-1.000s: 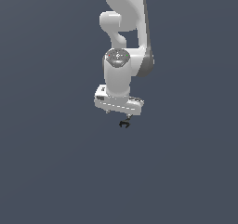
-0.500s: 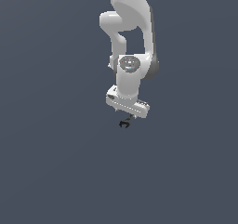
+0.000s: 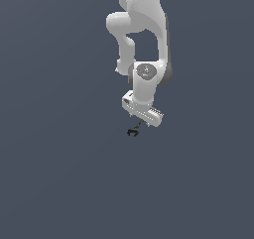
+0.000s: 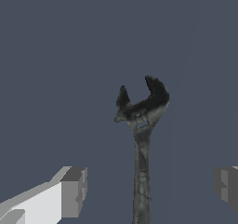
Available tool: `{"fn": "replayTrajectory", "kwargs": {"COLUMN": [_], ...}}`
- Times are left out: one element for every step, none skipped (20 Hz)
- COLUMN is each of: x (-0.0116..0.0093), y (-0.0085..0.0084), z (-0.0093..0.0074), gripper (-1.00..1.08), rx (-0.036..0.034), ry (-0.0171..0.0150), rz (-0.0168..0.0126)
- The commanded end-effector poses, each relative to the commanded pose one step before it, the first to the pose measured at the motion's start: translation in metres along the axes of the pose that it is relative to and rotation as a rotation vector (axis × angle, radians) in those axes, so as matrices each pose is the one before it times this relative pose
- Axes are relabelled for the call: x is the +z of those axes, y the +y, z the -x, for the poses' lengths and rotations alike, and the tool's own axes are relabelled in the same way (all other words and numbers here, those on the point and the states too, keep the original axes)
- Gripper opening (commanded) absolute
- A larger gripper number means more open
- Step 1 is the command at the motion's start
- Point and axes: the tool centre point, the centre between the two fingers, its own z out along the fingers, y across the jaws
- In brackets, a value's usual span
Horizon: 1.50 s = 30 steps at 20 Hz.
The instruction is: Pick up the object and move it to a goal position.
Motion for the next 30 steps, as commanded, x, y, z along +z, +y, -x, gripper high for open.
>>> {"fn": "replayTrajectory", "kwargs": {"x": [0.00517, 0.00167, 0.0015, 0.00134, 0.00117, 0.00101, 0.00085, 0.00069, 0.00054, 0.00038, 0.00023, 0.00008, -0.00032, 0.0003, 0.00089, 0.00148, 0.00205, 0.00264, 0.0032, 0.00377, 0.00434, 0.00485, 0.00522, 0.00473, 0.00414, 0.0035, 0.00295, 0.00233, 0.00182, 0.00129], "y": [-0.00048, -0.00005, 0.00001, 0.00004, 0.00006, 0.00008, 0.00008, 0.00007, 0.00008, 0.00006, 0.00003, -0.00001, -0.00011, 0.0, 0.0, 0.0, 0.00017, 0.0, 0.00017, 0.00017, 0.00001, 0.00023, 0.00014, 0.0001, -0.00009, 0.00004, -0.00014, 0.00001, -0.00015, -0.00012], "z": [0.00741, 0.00246, 0.00222, 0.00199, 0.00175, 0.00151, 0.00128, 0.00105, 0.0008, 0.00058, 0.00035, 0.00014, -0.00045, 0.00002, 0.00006, 0.0001, -0.00006, 0.00018, 0.00002, 0.00006, 0.0003, 0.00004, 0.00012, 0.00006, 0.00019, -0.00008, 0.00006, -0.00018, -0.00002, -0.00003], "gripper": [1.0, 1.0, 1.0, 1.0, 1.0, 1.0, 1.0, 1.0, 1.0, 1.0, 1.0, 1.0, 1.0, 1.0, 1.0, 1.0, 1.0, 1.0, 1.0, 1.0, 1.0, 1.0, 1.0, 1.0, 1.0, 1.0, 1.0, 1.0, 1.0, 1.0], "rx": [0.03675, 0.01134, 0.01027, 0.0092, 0.00811, 0.00704, 0.00596, 0.00486, 0.00381, 0.00272, 0.00162, 0.00049, -0.00394, 0.0, 0.0, 0.0, 0.00049, 0.0, 0.00049, 0.00049, 0.0, 0.00069, 0.00049, 0.00049, 0.0, 0.00048, 0.0, 0.00048, 0.0, 0.0], "ry": [0.00122, 0.00026, 0.00025, 0.00024, 0.00022, 0.0002, 0.00017, 0.00014, 0.00011, 0.00008, 0.00005, 0.00001, -0.00041, 0.0, 0.0, 0.0, 0.00001, 0.0, 0.00002, 0.00003, 0.0, 0.00005, 0.00004, 0.00004, 0.0, 0.00004, 0.0, 0.00003, 0.0, 0.0], "rz": [-0.00021, 0.00007, 0.00007, 0.00006, 0.00006, 0.00006, 0.00005, 0.00004, 0.00003, 0.00002, 0.00001, 0.0, 0.00026, 0.0, 0.0, 0.0, -0.00003, 0.0, -0.00003, -0.00002, 0.0, -0.00003, -0.00002, -0.00003, 0.0, -0.00005, 0.0, -0.00008, 0.0, 0.0]}}
